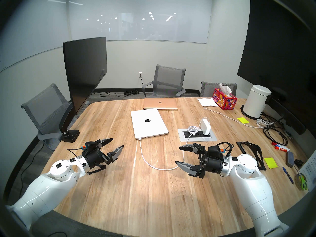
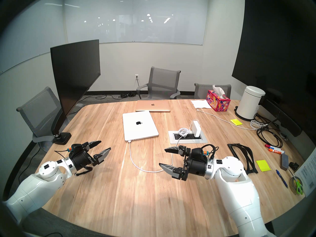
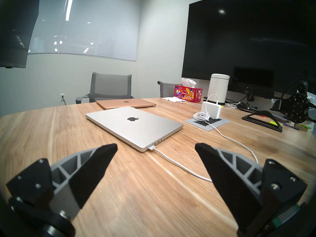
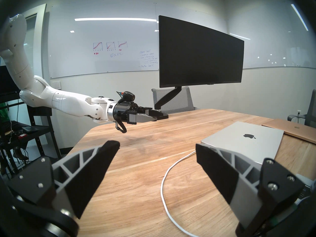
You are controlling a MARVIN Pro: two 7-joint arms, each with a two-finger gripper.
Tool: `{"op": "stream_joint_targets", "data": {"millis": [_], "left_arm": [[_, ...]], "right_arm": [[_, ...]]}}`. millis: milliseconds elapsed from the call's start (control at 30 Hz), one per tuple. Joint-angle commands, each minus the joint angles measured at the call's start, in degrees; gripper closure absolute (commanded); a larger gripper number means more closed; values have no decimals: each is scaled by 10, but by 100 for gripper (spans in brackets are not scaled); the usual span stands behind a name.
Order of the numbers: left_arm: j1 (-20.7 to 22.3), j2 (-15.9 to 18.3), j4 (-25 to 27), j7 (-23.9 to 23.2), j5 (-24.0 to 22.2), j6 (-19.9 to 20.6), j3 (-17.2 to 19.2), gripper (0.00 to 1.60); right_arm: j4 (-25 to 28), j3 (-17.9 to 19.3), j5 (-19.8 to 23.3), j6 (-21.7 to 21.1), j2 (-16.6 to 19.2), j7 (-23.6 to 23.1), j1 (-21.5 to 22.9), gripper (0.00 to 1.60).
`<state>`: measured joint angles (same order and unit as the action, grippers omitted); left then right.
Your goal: Unplug the charging cable from the port of the MacBook and lay it on the desk
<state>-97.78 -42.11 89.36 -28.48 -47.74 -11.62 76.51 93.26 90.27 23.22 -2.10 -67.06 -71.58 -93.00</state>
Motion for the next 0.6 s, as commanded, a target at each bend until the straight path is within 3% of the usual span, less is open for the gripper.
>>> {"op": "stream_joint_targets", "data": {"millis": [0,300,567], "left_arm": [[2,0,6,1,-1,-3,3,0],[2,0,6,1,-1,-4,2,0],[2,1,6,1,-2,-4,1,0]], "right_arm": [[7,1,3,-2,-2,-1,1,0],[0,-3,-8,1,-2,-1,11,0],[-7,-26,-27,-10,-9,6,46,0]]}}
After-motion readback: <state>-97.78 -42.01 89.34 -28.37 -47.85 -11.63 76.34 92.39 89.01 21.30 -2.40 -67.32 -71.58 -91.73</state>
